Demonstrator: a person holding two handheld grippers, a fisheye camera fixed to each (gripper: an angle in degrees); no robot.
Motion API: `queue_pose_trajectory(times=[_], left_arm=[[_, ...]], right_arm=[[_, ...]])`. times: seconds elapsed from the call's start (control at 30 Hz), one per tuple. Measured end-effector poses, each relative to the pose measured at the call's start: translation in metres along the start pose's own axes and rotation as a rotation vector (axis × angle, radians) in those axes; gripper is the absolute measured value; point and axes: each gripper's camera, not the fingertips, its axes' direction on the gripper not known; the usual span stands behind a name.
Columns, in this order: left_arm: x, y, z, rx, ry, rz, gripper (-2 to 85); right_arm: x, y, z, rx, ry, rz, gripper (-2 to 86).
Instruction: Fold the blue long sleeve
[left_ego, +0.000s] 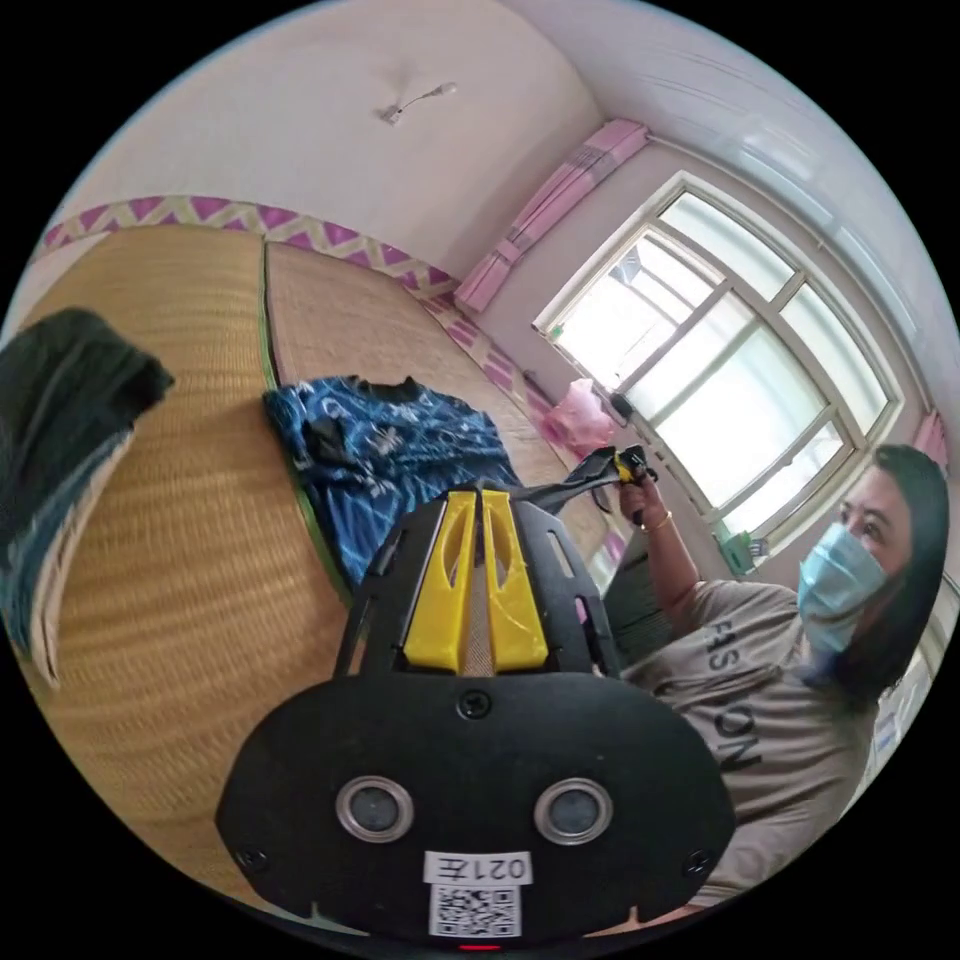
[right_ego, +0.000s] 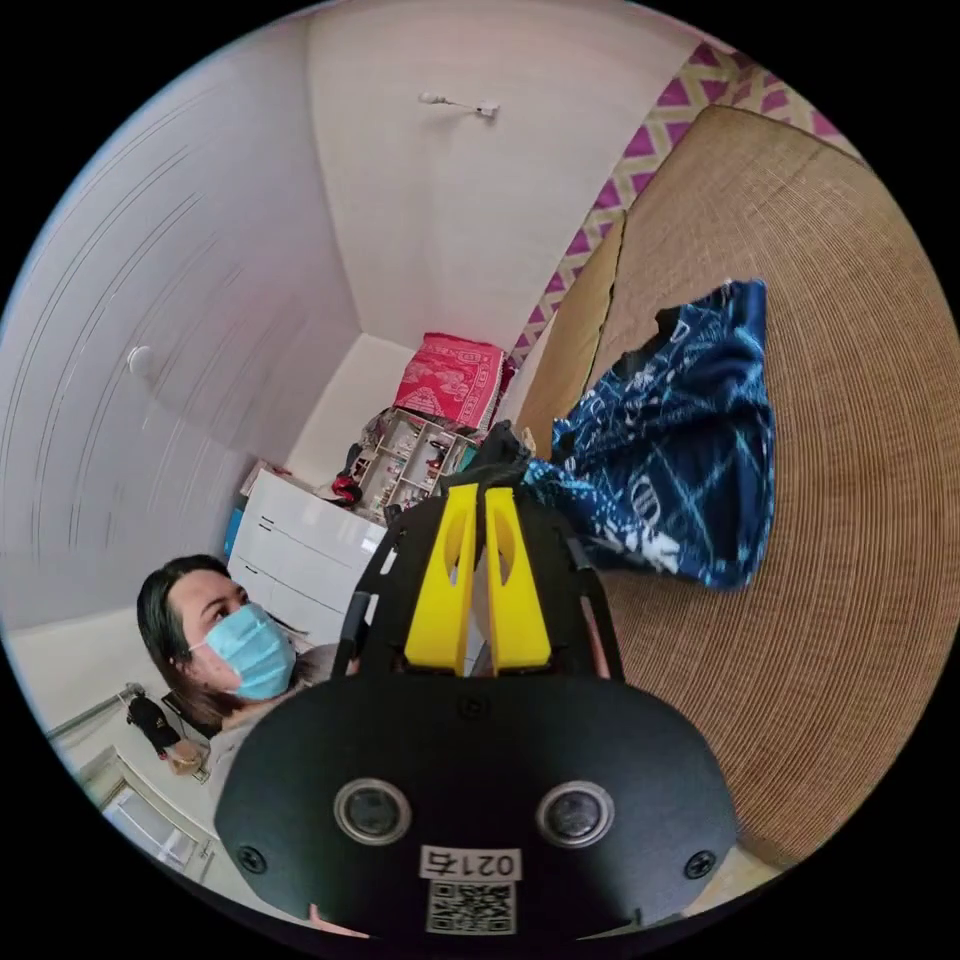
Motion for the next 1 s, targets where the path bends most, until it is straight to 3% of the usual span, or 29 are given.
queue_pose_trajectory(times=[0.27, 0.47, 0.57, 0.77, 0.87, 1.0], left_arm=[[-0.145, -0.201, 0.117, -0.070, -0.073, -0.162, -0.9], [-0.239, -0.227, 0.207, -0.096, -0.111, -0.272, -0.4], [-0.257, -0.219, 0.226, -0.071, -0.046, -0.314, 2.1], [-0.238, -0.198, 0.174, 0.090, -0.107, -0.283, 8.4], [-0.183, -0.195, 0.189, -0.069, -0.102, -0.120, 8.8], [-0.100, -0.165, 0.227, -0.263, -0.201, 0.087, 9.7]], right_arm=[[0.115, -0.199, 0.057, 0.050, 0.060, 0.115, 0.1], [0.225, -0.241, 0.089, 0.094, 0.179, 0.262, 1.1], [0.258, -0.233, 0.090, 0.113, 0.180, 0.311, 3.3], [0.235, -0.216, 0.040, 0.249, 0.240, 0.258, 10.5], [0.202, -0.211, 0.051, 0.120, 0.254, 0.151, 9.9], [0.137, -0.174, 0.115, -0.141, 0.556, -0.046, 11.5]])
